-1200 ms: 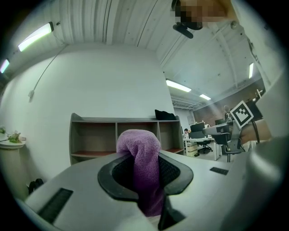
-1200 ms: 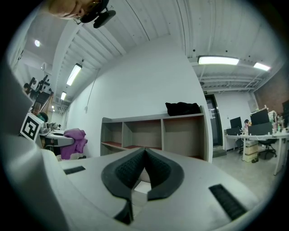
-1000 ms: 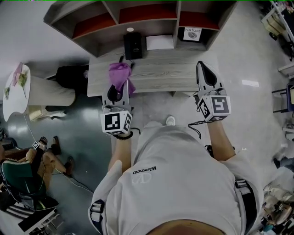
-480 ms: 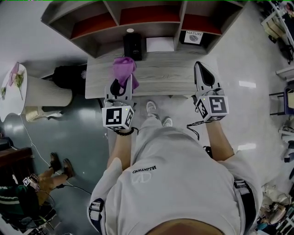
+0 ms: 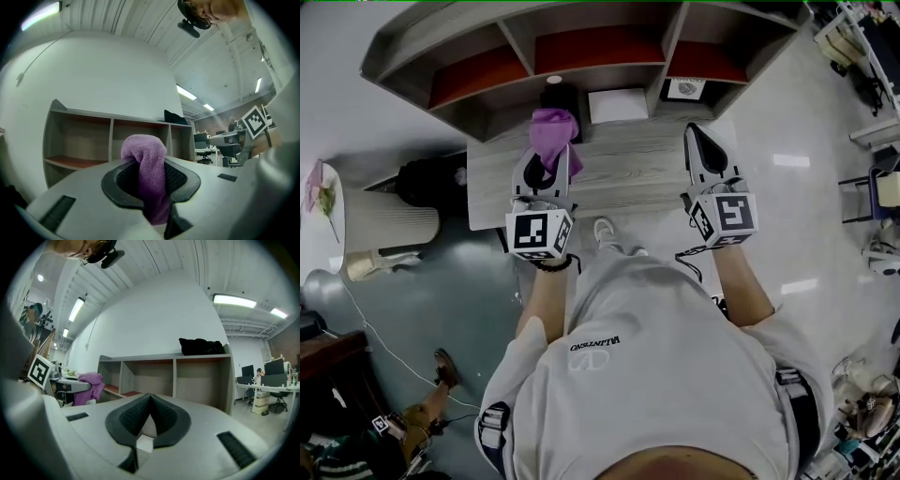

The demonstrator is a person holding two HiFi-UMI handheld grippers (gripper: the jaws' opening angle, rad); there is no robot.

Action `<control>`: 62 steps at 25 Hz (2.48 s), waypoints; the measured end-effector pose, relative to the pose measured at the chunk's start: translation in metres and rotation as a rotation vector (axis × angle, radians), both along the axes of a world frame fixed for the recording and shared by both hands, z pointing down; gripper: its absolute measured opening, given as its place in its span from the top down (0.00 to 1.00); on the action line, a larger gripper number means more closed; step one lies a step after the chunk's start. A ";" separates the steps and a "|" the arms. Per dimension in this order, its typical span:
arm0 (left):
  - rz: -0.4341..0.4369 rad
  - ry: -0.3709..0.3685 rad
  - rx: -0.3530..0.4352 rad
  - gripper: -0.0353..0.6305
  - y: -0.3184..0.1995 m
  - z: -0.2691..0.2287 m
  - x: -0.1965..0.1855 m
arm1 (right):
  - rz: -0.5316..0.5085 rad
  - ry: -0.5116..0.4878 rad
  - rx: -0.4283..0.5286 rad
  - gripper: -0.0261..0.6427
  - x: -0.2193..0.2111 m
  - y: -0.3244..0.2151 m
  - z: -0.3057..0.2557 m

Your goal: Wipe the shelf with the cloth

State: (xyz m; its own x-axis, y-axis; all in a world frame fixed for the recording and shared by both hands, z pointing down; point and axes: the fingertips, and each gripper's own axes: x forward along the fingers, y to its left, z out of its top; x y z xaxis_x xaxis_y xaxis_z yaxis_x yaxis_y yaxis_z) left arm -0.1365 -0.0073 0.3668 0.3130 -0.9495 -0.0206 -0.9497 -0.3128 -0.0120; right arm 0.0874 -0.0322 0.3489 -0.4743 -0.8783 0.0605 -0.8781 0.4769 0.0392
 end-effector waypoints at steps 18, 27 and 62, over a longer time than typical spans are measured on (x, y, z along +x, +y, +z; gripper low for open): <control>0.089 0.039 -0.019 0.81 -0.113 0.004 -0.030 | 0.023 0.026 0.021 0.96 -0.093 -0.078 -0.011; 0.062 0.048 -0.025 0.81 -0.138 0.001 -0.039 | 0.009 0.042 0.030 0.96 -0.106 -0.104 -0.015; -0.158 -0.020 -0.099 0.81 -0.219 0.021 -0.041 | -0.086 -0.019 0.012 0.97 -0.101 -0.192 -0.004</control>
